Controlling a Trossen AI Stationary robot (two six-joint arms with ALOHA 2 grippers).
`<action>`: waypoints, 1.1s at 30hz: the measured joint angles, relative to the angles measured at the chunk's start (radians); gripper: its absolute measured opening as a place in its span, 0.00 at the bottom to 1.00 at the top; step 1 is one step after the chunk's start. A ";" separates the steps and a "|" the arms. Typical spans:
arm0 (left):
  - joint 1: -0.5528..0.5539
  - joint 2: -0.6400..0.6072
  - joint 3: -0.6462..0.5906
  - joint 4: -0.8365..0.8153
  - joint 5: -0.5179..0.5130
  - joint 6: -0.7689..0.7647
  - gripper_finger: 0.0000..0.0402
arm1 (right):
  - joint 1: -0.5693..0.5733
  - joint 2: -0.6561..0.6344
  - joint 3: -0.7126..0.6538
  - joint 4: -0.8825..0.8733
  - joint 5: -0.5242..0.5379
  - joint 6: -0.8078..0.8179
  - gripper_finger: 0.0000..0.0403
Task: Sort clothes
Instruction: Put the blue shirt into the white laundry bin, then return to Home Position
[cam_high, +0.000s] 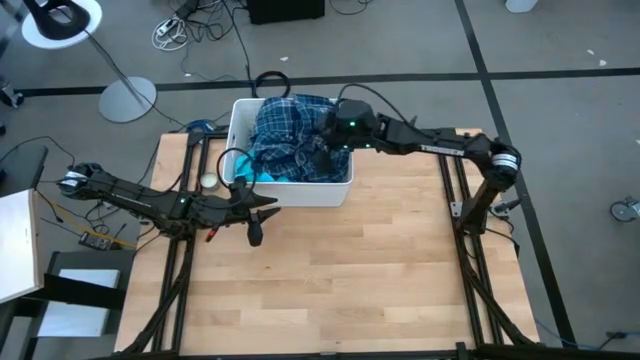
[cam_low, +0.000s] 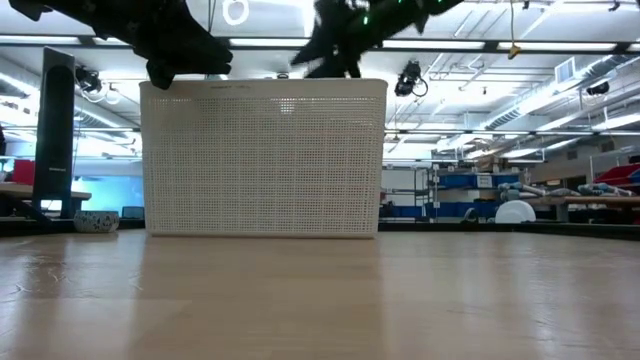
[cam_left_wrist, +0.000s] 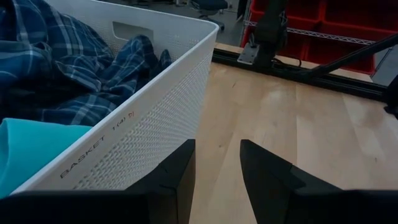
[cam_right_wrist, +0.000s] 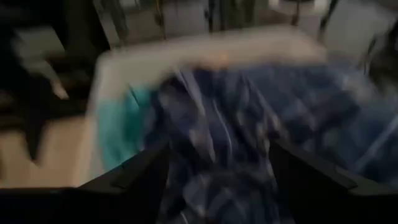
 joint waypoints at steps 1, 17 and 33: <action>0.000 0.000 0.000 0.001 0.000 0.000 0.33 | 0.005 -0.009 0.000 0.035 0.012 -0.008 0.67; 0.001 0.000 0.000 0.030 0.050 0.011 0.33 | -0.069 0.219 0.016 0.624 0.106 -0.073 0.05; 0.000 0.000 0.000 0.022 0.053 0.011 0.33 | -0.112 0.653 0.475 -0.155 0.041 0.092 0.01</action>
